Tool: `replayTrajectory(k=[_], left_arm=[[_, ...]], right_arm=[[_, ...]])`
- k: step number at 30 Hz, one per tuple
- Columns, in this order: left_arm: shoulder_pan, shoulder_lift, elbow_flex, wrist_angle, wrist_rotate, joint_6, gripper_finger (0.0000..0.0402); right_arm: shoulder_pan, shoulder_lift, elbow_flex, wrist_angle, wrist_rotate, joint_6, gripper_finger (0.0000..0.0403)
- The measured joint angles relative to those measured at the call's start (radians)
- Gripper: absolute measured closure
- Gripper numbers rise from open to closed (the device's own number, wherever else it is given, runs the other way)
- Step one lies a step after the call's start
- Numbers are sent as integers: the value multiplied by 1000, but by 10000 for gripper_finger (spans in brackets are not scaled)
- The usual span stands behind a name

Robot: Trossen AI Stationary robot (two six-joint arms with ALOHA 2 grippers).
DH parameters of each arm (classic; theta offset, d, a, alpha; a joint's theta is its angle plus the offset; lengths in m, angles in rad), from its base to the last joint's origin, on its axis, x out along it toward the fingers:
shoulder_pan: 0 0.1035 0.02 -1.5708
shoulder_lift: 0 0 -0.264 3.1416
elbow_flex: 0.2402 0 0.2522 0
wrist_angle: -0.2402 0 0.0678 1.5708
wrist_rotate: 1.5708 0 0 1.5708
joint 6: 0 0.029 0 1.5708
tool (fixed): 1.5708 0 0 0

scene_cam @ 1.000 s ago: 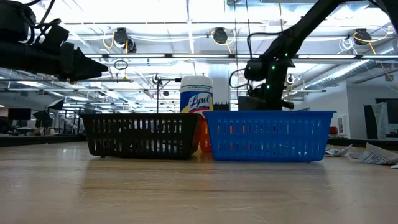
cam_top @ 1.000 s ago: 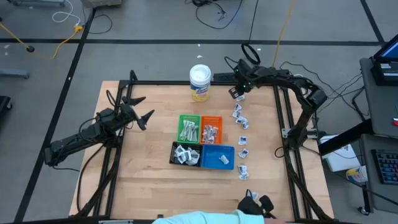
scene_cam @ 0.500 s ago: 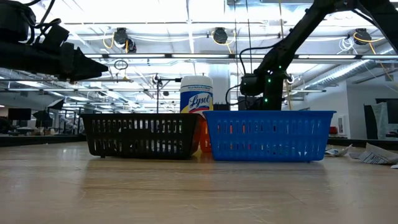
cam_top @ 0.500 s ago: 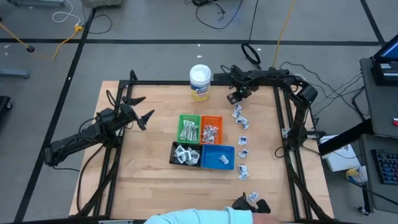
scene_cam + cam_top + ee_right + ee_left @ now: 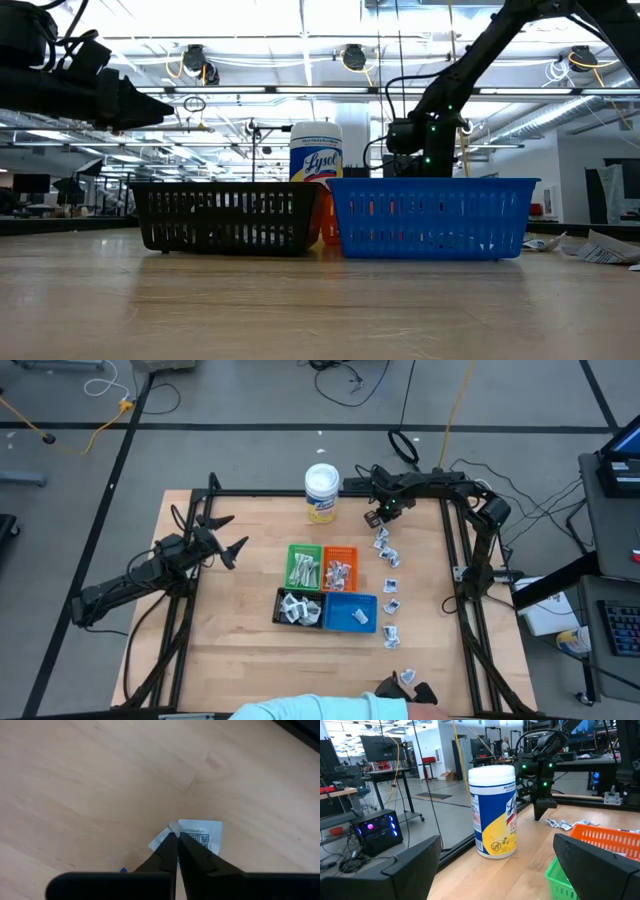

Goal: Pick & Place First Aid Supplies
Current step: Put the alcohol pad into the blue bin

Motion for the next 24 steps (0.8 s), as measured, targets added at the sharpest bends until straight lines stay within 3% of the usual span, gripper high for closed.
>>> replayTrajectory(k=[12,18,24], left_arm=[[0,0,0,0,0,0,9],[0,0,0,0,0,0,9],[0,0,0,0,0,0,9]], right_arm=[[29,-189,28,-150,45,32,402],[90,-265,33,-222,109,125,402],[185,-278,33,-264,85,155,403]])
